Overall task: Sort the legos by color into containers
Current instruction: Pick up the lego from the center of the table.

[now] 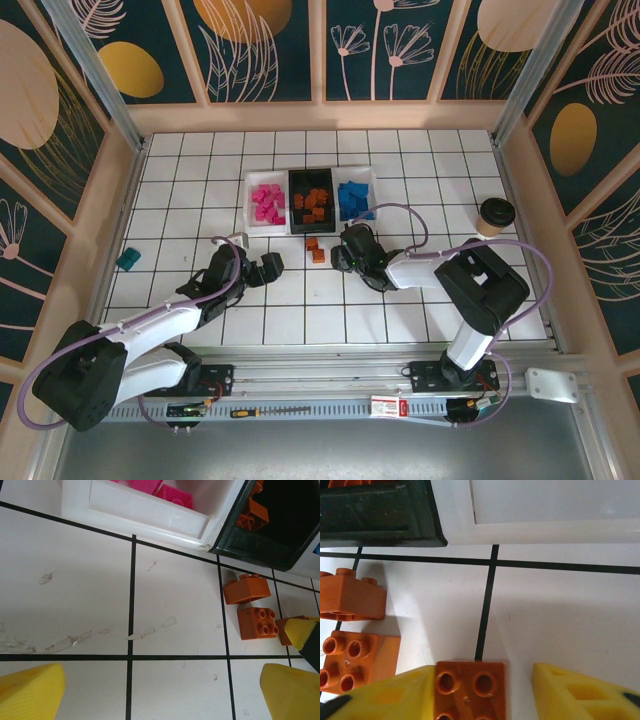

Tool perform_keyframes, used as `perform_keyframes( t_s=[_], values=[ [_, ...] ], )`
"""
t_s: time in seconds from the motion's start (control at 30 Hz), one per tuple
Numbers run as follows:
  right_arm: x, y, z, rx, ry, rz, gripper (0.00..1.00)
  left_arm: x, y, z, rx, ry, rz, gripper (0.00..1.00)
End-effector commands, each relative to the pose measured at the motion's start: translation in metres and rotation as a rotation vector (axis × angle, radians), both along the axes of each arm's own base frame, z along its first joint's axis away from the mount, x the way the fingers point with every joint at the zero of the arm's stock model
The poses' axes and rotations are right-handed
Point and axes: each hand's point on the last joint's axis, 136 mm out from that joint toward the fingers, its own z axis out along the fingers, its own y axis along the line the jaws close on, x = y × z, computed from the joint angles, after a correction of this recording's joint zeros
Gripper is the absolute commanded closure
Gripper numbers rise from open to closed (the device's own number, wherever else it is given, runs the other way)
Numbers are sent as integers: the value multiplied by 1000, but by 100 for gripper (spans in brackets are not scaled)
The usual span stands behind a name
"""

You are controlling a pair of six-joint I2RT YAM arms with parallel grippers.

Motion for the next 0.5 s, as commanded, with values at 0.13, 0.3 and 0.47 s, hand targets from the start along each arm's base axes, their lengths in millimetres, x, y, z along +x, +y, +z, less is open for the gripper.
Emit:
perform_keyframes(
  t_s=[0.13, 0.3, 0.47],
  values=[
    [-2, 3, 15, 20, -51, 33, 70, -1, -3, -4, -13, 7, -7, 1],
    [-2, 15, 62, 110, -136, 81, 77, 0, -3, -3, -11, 7, -7, 1],
    [9, 38, 123, 199, -239, 147, 77, 1, -6, -3, -19, 11, -9, 1]
  ],
)
